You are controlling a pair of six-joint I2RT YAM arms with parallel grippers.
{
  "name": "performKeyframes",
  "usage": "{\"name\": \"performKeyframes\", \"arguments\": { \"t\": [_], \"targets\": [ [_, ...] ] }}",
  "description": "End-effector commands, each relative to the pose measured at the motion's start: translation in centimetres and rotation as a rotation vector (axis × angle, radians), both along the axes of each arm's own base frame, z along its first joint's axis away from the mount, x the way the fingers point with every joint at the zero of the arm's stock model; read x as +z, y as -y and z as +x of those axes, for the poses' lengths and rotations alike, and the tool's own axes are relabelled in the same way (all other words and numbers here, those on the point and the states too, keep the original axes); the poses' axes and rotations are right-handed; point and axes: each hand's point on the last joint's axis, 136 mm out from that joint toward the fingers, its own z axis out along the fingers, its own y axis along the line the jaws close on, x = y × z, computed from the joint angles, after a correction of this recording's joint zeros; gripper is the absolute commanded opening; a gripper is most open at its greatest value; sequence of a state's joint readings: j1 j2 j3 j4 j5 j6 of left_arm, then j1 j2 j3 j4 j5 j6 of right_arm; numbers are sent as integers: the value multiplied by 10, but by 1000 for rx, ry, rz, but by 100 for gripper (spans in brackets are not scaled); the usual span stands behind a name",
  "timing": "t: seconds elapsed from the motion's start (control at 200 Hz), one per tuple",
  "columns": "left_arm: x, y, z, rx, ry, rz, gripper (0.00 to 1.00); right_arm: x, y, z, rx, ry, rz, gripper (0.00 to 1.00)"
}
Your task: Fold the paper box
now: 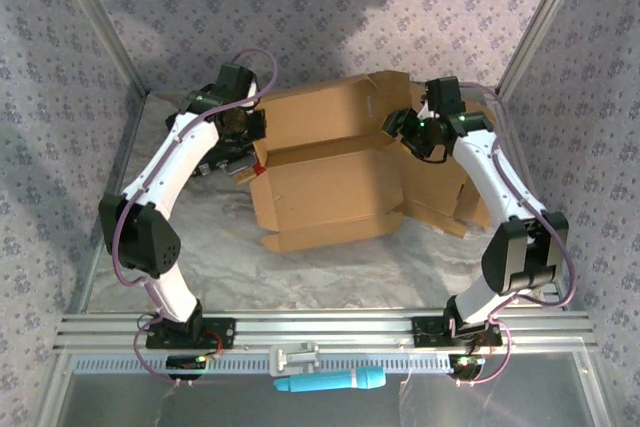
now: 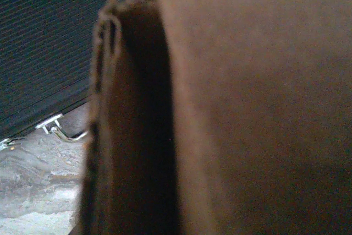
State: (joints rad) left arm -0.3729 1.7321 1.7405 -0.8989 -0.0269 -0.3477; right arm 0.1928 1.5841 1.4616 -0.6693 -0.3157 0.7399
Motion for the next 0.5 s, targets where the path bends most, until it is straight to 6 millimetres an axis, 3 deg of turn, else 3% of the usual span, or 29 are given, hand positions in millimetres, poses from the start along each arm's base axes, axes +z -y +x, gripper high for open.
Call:
{"name": "performKeyframes", "arguments": {
  "t": [0.0, 0.29, 0.495],
  "targets": [
    [14, 4, 5, -19, 22, -28, 0, 6, -6, 10, 27, 44, -26, 61],
    [10, 6, 5, -19, 10, -39, 0, 23, -36, 17, 84, 103, -6, 45],
    [10, 8, 8, -13, 11, -53, 0, 23, -57, 13, 125, 101, 2, 45]
  ]
}}
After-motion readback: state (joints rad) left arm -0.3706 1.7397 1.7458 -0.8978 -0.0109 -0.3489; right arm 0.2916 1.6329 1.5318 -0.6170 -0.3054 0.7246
